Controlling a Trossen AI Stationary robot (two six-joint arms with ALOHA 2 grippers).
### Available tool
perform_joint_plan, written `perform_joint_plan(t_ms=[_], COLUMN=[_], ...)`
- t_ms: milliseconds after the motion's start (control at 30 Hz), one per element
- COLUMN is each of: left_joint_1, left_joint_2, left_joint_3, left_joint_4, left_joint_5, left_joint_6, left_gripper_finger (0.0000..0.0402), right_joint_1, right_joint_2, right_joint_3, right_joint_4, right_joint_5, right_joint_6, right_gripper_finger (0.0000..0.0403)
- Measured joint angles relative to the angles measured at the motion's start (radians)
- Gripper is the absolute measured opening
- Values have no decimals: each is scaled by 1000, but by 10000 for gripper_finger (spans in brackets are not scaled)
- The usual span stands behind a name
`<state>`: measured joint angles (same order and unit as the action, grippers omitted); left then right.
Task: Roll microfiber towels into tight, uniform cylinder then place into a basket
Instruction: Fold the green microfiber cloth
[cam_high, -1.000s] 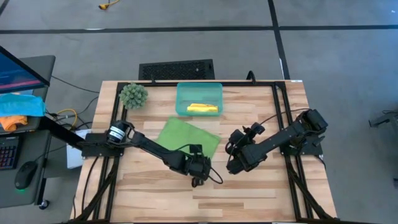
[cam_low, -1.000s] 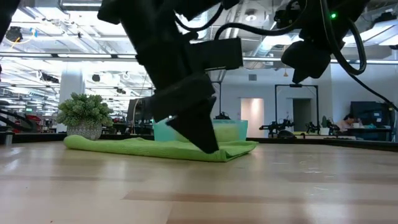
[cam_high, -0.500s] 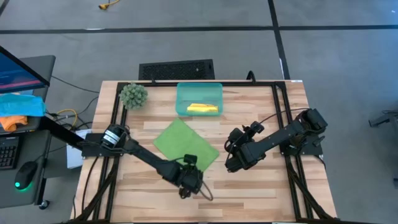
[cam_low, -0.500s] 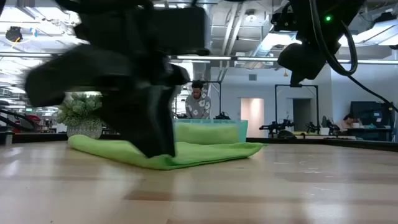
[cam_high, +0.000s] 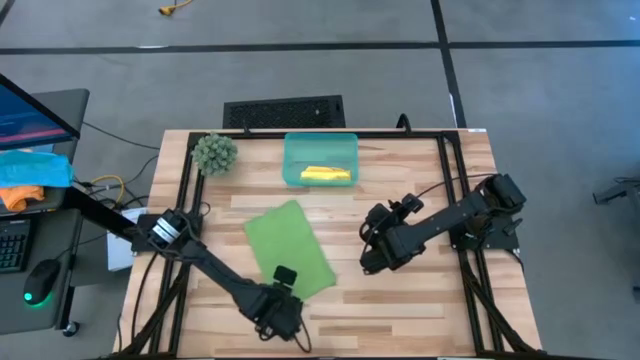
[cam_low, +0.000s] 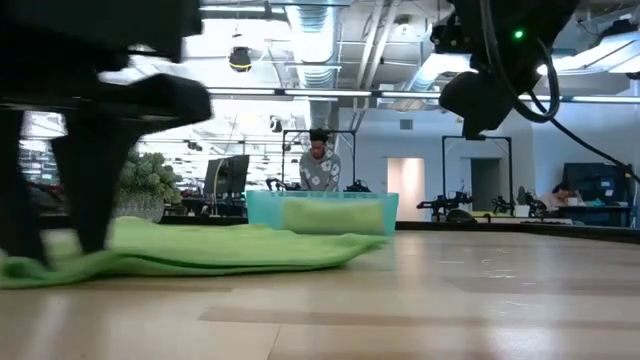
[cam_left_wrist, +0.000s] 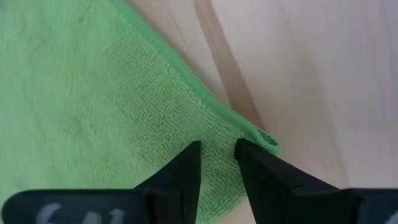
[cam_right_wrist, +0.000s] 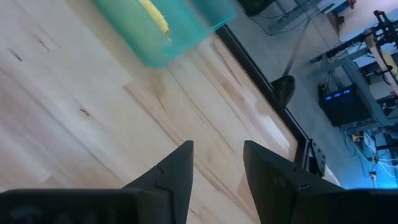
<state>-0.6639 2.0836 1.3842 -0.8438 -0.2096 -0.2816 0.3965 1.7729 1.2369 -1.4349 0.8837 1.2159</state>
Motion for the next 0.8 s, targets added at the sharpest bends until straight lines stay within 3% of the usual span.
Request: perform_joint_plan(t_ms=[267, 600, 800], left_joint_1=[-57, -95, -120], left_joint_2=[-33, -82, -84], left_joint_3=[-7, -11, 17], left_joint_4=[-182, -196, -263], left_joint_5=[42, 35, 29], left_joint_6=[-171, -228, -272], left_gripper_finger=[105, 105, 105], right_joint_1=[-44, -112, -103], right_joint_2=[0, 0, 0], right_joint_3=[0, 0, 0], right_joint_4=[147, 459, 629], right_joint_5=[-3, -7, -96], right_joint_6=[-180, -490, -663], right_gripper_finger=[163, 163, 163])
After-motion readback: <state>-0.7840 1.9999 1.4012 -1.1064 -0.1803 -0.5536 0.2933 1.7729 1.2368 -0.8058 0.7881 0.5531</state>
